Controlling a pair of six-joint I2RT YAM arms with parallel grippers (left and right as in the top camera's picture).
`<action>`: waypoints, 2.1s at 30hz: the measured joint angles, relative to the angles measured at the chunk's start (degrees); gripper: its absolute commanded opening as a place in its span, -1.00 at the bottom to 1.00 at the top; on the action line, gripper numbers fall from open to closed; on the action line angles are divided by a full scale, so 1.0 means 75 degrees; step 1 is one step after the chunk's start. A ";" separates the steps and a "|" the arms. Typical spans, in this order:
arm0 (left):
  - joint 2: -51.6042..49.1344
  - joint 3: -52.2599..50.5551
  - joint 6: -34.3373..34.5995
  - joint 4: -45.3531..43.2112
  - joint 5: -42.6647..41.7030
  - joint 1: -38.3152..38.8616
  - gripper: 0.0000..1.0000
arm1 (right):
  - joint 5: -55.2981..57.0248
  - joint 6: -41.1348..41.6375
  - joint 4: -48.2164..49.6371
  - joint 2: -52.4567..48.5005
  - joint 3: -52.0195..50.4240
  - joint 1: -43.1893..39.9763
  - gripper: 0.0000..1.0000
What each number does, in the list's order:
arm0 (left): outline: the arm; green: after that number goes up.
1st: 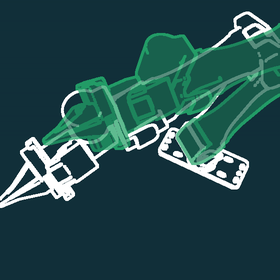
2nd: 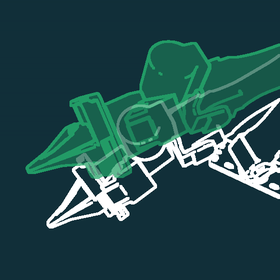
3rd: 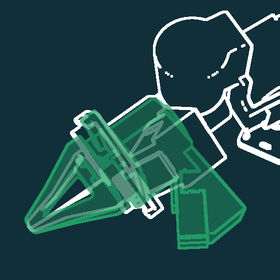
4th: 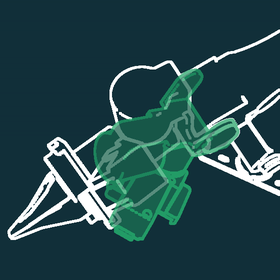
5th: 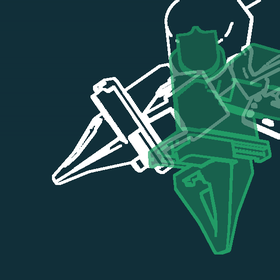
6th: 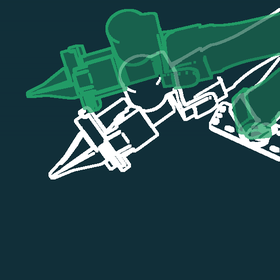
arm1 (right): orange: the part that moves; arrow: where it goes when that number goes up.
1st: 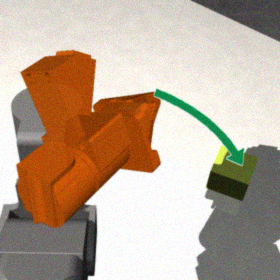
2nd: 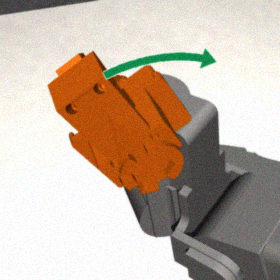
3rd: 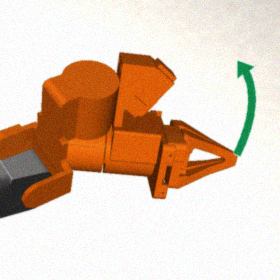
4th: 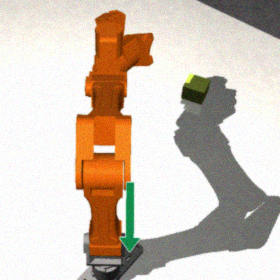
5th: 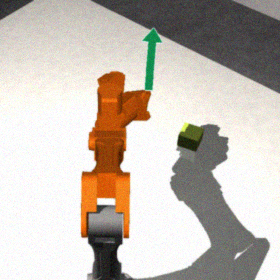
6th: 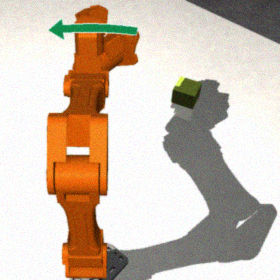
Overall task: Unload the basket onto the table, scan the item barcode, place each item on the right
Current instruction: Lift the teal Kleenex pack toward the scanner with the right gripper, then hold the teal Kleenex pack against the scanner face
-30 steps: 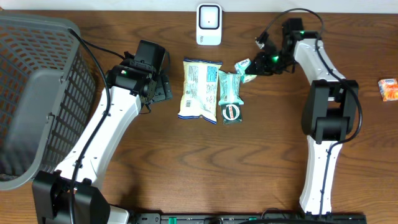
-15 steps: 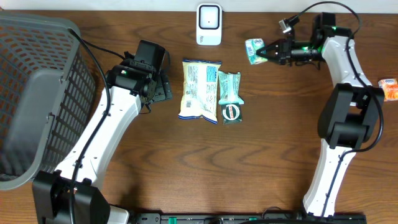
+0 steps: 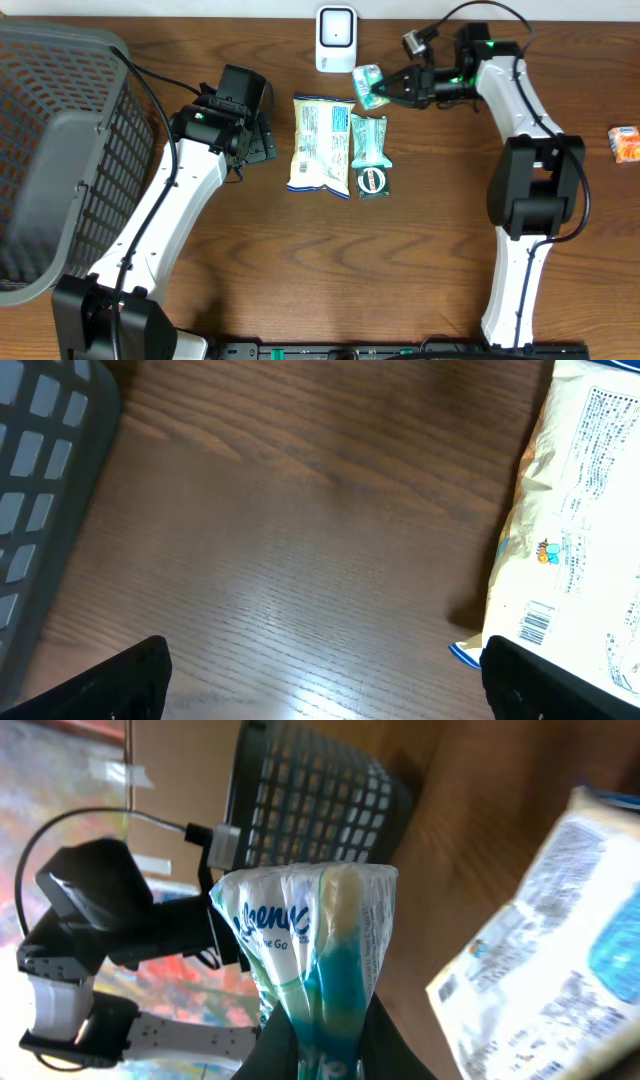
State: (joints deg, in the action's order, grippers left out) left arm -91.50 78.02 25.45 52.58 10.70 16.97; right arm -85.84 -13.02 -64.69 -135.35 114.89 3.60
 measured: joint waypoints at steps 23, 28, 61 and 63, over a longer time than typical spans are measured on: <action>0.0003 0.0000 0.0000 0.0000 0.0000 0.0000 0.96 | -0.0204 -0.0624 -0.0495 0.0000 0.0000 0.0787 -0.98; 0.0000 0.0000 0.0000 0.0000 0.0000 0.0000 0.96 | -0.0204 -0.0644 -0.0493 -0.0003 0.0000 0.0781 -0.98; 0.0000 0.0000 0.0000 0.0000 0.0000 0.0000 0.96 | 0.5913 0.0670 0.1763 0.0044 0.0000 0.1177 -0.98; 0.0003 0.0000 0.0000 0.0000 0.0000 0.0000 0.95 | 0.7152 0.0787 0.2087 0.0085 0.0032 0.1276 -0.98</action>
State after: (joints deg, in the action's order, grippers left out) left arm -91.48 78.02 25.45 52.58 10.70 16.97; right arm -32.21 -7.11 -49.04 -134.72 115.13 13.17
